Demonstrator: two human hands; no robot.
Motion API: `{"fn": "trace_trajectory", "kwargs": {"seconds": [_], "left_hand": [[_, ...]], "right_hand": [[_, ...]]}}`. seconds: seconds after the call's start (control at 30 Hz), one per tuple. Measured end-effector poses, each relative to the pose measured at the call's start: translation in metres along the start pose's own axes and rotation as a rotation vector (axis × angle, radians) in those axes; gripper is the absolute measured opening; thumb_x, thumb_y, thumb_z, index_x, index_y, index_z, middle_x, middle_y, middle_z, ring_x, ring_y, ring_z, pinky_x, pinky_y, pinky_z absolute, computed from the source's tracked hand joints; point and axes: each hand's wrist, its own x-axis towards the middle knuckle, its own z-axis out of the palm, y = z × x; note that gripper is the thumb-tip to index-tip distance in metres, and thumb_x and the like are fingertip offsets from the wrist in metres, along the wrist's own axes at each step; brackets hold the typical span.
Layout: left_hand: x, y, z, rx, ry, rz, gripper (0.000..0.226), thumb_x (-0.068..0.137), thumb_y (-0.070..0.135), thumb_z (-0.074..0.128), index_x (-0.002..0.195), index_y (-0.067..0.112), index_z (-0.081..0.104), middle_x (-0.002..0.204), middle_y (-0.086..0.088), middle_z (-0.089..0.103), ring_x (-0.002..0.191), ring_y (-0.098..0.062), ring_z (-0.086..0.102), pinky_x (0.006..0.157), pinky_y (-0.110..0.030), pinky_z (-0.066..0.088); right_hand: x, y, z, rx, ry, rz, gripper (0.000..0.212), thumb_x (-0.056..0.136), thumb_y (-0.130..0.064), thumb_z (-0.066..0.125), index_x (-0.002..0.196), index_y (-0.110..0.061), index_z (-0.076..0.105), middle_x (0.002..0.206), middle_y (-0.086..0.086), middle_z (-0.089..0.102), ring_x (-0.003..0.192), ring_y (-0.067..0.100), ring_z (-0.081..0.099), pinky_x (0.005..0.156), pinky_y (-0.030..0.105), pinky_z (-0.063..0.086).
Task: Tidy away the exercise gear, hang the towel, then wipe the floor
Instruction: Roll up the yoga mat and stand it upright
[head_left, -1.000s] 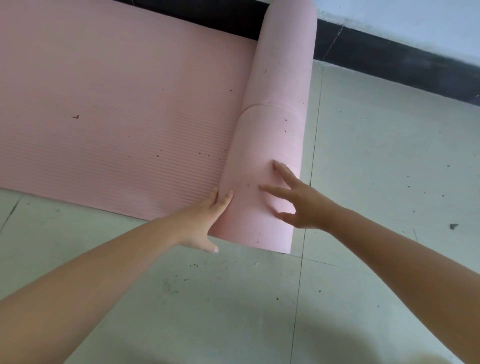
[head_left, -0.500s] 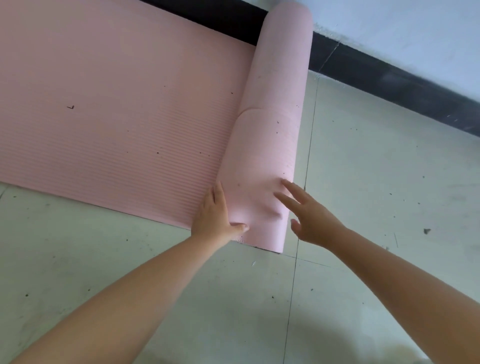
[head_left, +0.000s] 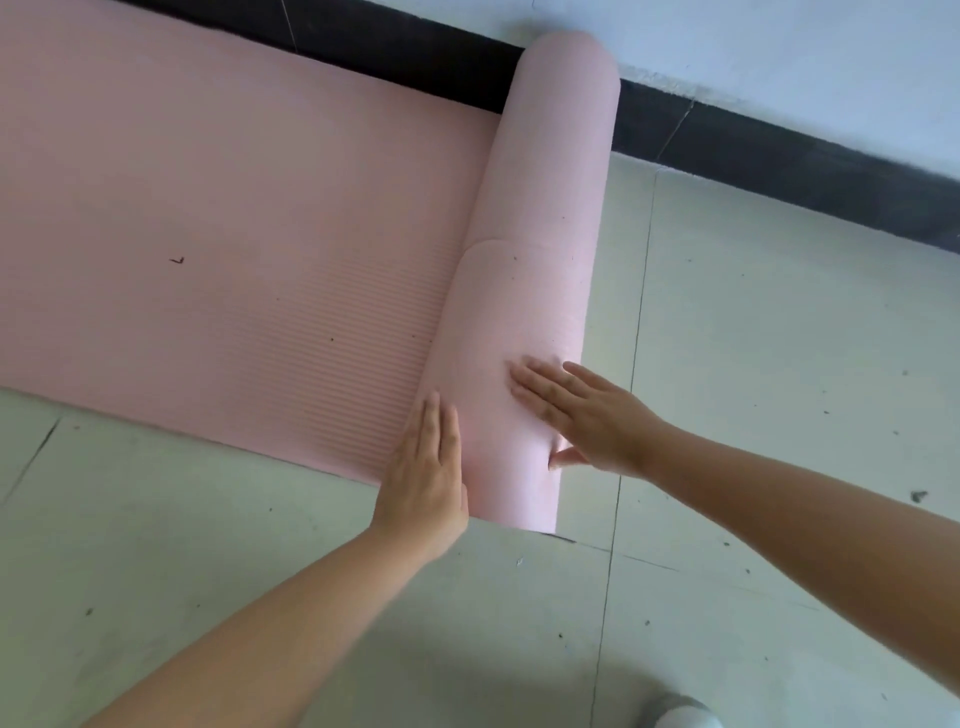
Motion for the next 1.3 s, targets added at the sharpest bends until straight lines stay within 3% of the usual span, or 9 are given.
{"fn": "trace_trajectory", "kwargs": {"seconds": [0.07, 0.13, 0.23, 0.37, 0.73, 0.97, 1.07, 1.17, 1.3], "left_hand": [[-0.006, -0.002, -0.004, -0.017, -0.015, -0.06, 0.061, 0.073, 0.02, 0.043, 0.119, -0.017, 0.057, 0.126, -0.034, 0.056, 0.112, -0.042, 0.061, 0.088, -0.039, 0.053], [-0.011, -0.003, -0.011, -0.112, -0.059, -0.173, 0.074, 0.089, 0.038, 0.023, 0.143, -0.012, 0.025, 0.152, -0.029, 0.022, 0.142, -0.035, 0.029, 0.114, -0.035, 0.029], [-0.013, 0.0, -0.015, -0.158, -0.137, -0.278, 0.101, 0.087, 0.059, 0.045, 0.15, 0.001, -0.01, 0.159, -0.013, -0.013, 0.149, -0.022, -0.006, 0.121, -0.028, 0.002], [-0.001, 0.006, -0.029, -0.194, -0.111, -0.406, 0.122, 0.073, 0.058, 0.066, 0.149, -0.002, -0.009, 0.159, -0.015, -0.006, 0.149, -0.024, -0.001, 0.12, -0.031, 0.009], [0.005, -0.023, -0.039, -0.299, -0.177, -0.503, 0.114, 0.073, 0.046, 0.072, 0.152, 0.006, -0.001, 0.159, -0.009, 0.007, 0.147, -0.022, 0.013, 0.12, -0.035, 0.019], [-0.02, -0.01, -0.055, -0.009, -0.004, -0.533, 0.08, 0.088, 0.047, 0.038, 0.138, -0.016, 0.034, 0.143, -0.032, 0.039, 0.13, -0.039, 0.046, 0.105, -0.041, 0.041], [-0.017, 0.0, -0.047, 0.096, 0.056, -0.577, 0.095, 0.075, 0.05, 0.068, 0.131, -0.022, 0.04, 0.134, -0.04, 0.044, 0.123, -0.047, 0.051, 0.098, -0.049, 0.046], [-0.01, 0.008, -0.045, 0.036, 0.012, -0.684, 0.096, 0.092, 0.057, 0.036, 0.148, -0.006, -0.009, 0.157, -0.022, -0.008, 0.149, -0.03, -0.003, 0.121, -0.036, 0.003], [-0.007, -0.018, -0.042, 0.084, 0.014, -0.62, 0.095, 0.092, 0.057, 0.033, 0.147, -0.004, -0.013, 0.157, -0.021, -0.014, 0.148, -0.03, -0.009, 0.121, -0.036, -0.002]], "right_hand": [[0.011, -0.001, 0.003, 0.044, 0.003, -0.014, 0.12, 0.059, -0.06, 0.064, 0.15, -0.008, 0.006, 0.136, 0.013, 0.054, 0.123, 0.028, 0.054, 0.115, 0.031, 0.022], [0.022, 0.0, 0.007, 0.093, 0.048, -0.02, 0.106, 0.07, -0.061, 0.043, 0.149, -0.009, -0.005, 0.138, 0.014, 0.052, 0.126, 0.028, 0.051, 0.116, 0.028, 0.001], [0.043, -0.004, 0.006, 0.136, 0.139, -0.059, 0.09, 0.071, -0.06, 0.035, 0.139, -0.002, 0.037, 0.133, 0.017, 0.056, 0.12, 0.035, 0.056, 0.116, 0.027, 0.005], [0.062, -0.007, -0.002, 0.157, 0.247, -0.085, 0.077, 0.072, -0.053, 0.042, 0.114, 0.007, 0.063, 0.12, 0.028, 0.062, 0.108, 0.046, 0.06, 0.096, 0.048, 0.04], [0.048, 0.016, 0.014, 0.111, 0.123, -0.267, 0.077, 0.075, -0.045, 0.052, 0.143, -0.019, 0.029, 0.144, 0.012, 0.044, 0.132, 0.033, 0.042, 0.105, 0.045, 0.036], [0.104, -0.011, -0.032, 0.204, 0.011, -0.208, 0.073, 0.097, -0.044, 0.036, 0.15, -0.013, -0.004, 0.159, 0.005, -0.01, 0.147, 0.022, -0.011, 0.117, 0.029, -0.011], [0.114, -0.022, -0.045, 0.261, 0.063, -0.128, 0.07, 0.098, -0.043, 0.032, 0.149, -0.005, 0.004, 0.158, 0.013, -0.004, 0.147, 0.027, -0.004, 0.118, 0.029, -0.008], [0.113, -0.03, -0.046, 0.262, 0.227, -0.107, 0.055, 0.093, -0.032, 0.037, 0.131, 0.006, 0.049, 0.139, 0.025, 0.046, 0.129, 0.038, 0.045, 0.11, 0.039, 0.027], [0.099, -0.02, -0.025, 0.173, 0.215, -0.161, 0.052, 0.084, -0.029, 0.035, 0.122, -0.001, 0.057, 0.123, 0.019, 0.063, 0.112, 0.037, 0.061, 0.088, 0.051, 0.05]]}}
